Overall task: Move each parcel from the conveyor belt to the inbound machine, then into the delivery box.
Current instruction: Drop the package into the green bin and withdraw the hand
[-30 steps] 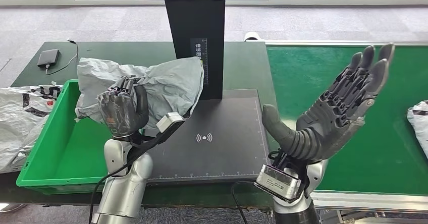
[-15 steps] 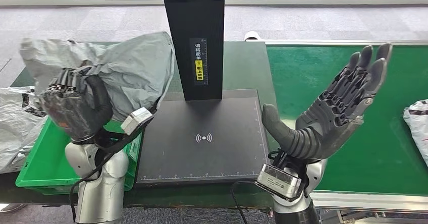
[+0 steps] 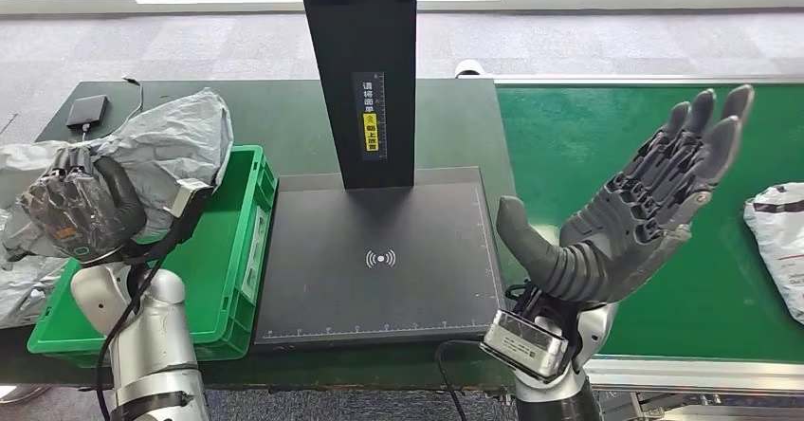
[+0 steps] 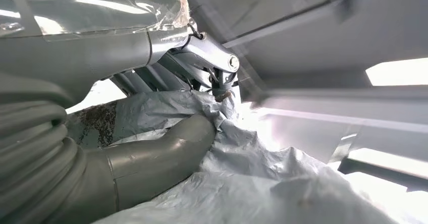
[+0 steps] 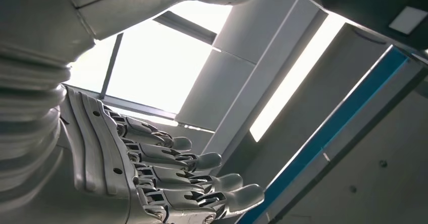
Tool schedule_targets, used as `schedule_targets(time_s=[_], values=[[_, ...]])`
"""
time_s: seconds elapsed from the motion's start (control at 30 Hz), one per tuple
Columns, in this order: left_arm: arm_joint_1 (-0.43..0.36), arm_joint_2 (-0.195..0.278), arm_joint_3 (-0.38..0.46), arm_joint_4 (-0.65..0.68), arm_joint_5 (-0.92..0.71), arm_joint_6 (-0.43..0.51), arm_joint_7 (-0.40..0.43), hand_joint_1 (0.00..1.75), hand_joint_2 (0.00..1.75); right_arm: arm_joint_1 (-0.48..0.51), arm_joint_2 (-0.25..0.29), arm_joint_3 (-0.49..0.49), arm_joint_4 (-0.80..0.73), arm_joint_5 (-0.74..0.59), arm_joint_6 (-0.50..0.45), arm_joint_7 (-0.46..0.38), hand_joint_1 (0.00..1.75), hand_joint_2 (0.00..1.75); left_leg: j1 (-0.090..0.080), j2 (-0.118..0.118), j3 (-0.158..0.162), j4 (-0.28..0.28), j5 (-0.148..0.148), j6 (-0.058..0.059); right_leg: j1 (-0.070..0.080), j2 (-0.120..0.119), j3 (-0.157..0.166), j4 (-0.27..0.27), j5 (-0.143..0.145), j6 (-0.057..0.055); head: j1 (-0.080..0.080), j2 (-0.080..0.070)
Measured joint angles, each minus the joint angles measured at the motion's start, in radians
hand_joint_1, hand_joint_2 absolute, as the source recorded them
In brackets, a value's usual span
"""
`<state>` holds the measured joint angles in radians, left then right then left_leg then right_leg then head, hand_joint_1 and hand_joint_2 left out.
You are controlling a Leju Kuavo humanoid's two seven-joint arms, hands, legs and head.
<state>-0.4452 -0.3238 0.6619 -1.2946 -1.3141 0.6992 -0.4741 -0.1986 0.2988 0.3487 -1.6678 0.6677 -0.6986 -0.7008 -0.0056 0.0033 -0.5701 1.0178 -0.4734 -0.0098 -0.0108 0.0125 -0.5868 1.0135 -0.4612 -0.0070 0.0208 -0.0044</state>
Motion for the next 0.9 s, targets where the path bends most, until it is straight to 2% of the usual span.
schedule_targets(time_s=[0.13, 0.27, 0.3, 0.4, 0.43, 0.6, 0.9], values=[[-0.045, -0.009, 0.152, 0.091, -0.016, 0.000, -0.022, 1.75, 1.75, 0.012, -0.003, 0.000, 0.001, -0.002, 0.000, 0.000, 0.00, 1.75, 0.000, 0.000, -0.001, 0.000, 0.000, 0.000, 0.000, 0.000, 0.000, 0.000, 0.000, 0.000, 0.000, 0.000], [-0.060, -0.014, 0.202, 0.130, -0.020, 0.000, -0.027, 1.75, 1.75, 0.013, -0.003, 0.000, 0.003, -0.002, 0.000, 0.000, 0.00, 1.75, 0.000, -0.001, -0.001, 0.000, -0.001, 0.000, 0.000, 0.000, 0.000, 0.000, 0.000, 0.000, 0.000, 0.000], [-0.061, -0.015, 0.204, 0.136, -0.020, 0.000, -0.024, 1.53, 1.75, 0.013, -0.003, 0.000, 0.003, -0.001, 0.000, 0.000, 0.00, 1.75, 0.000, -0.001, -0.001, 0.000, -0.001, 0.001, 0.000, 0.000, 0.000, 0.000, 0.000, 0.000, 0.000, 0.000], [-0.064, -0.017, 0.206, 0.149, -0.020, 0.000, -0.012, 0.22, 1.75, 0.013, -0.004, -0.001, 0.004, 0.000, 0.000, 0.000, 0.00, 1.75, -0.001, 0.000, -0.001, 0.000, -0.001, 0.001, -0.001, 0.000, 0.000, -0.001, 0.000, 0.000, 0.000, 0.000], [-0.064, -0.018, 0.206, 0.151, -0.016, 0.000, -0.009, 0.00, 1.75, 0.013, -0.004, -0.001, 0.004, 0.000, 0.000, 0.000, 0.00, 1.75, -0.001, 0.000, -0.001, 0.000, -0.001, 0.001, -0.001, 0.000, 0.000, -0.001, 0.000, 0.000, 0.000, 0.000], [-0.064, -0.020, 0.203, 0.153, 0.037, 0.001, -0.022, 0.00, 1.75, 0.013, -0.004, -0.004, 0.004, 0.000, 0.000, 0.000, 0.00, 1.75, -0.001, 0.000, -0.001, 0.000, -0.001, 0.001, 0.000, 0.000, 0.000, -0.001, 0.000, 0.000, 0.000, 0.000], [-0.035, -0.025, 0.143, 0.085, 0.246, 0.001, -0.137, 0.00, 1.75, 0.015, -0.004, -0.011, 0.012, 0.012, 0.000, 0.000, 0.00, 1.75, 0.000, 0.000, -0.001, 0.000, -0.001, 0.001, 0.000, 0.000, 0.000, -0.001, 0.000, 0.000, 0.000, 0.000]])
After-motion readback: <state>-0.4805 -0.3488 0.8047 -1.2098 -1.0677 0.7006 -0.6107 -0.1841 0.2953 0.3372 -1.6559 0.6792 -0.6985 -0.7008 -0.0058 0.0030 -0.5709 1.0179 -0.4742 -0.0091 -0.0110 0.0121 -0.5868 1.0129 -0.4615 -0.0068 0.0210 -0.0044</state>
